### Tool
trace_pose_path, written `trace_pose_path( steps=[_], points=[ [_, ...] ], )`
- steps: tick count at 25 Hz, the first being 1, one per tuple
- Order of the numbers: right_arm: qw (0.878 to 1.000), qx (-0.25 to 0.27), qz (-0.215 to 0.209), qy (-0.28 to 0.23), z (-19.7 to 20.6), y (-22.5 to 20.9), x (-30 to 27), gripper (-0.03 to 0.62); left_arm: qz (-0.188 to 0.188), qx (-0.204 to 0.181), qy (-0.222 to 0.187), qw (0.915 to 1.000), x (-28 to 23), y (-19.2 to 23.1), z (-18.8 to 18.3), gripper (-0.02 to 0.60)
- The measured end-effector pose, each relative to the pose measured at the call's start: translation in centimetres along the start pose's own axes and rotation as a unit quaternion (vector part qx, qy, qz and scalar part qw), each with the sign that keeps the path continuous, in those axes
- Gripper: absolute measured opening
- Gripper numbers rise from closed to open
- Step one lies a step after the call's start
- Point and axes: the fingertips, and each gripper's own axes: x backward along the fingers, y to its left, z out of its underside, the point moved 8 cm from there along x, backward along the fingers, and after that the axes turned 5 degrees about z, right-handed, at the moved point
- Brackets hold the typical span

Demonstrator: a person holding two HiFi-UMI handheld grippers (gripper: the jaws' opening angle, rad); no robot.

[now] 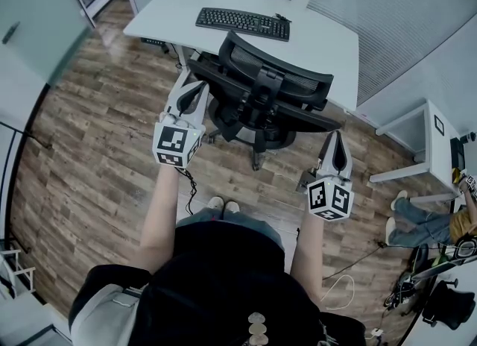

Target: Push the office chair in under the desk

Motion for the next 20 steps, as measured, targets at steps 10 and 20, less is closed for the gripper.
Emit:
trace_pose_path(
  steps=[10,20],
  points=[
    [1.000,-0.004,-0.004,0.003,0.18,-0.12,-0.05,0.009,-0.003,-0.001,0.008,1.0000,-0.02,-0.19,0.10,0.008],
    [1.000,-0.006,-0.004,0.006,0.35,-0.34,-0.37,0.009,-0.003,-0.001,0.015,0.9999,-0.54,-0.21,0.25,0.008]
  ],
)
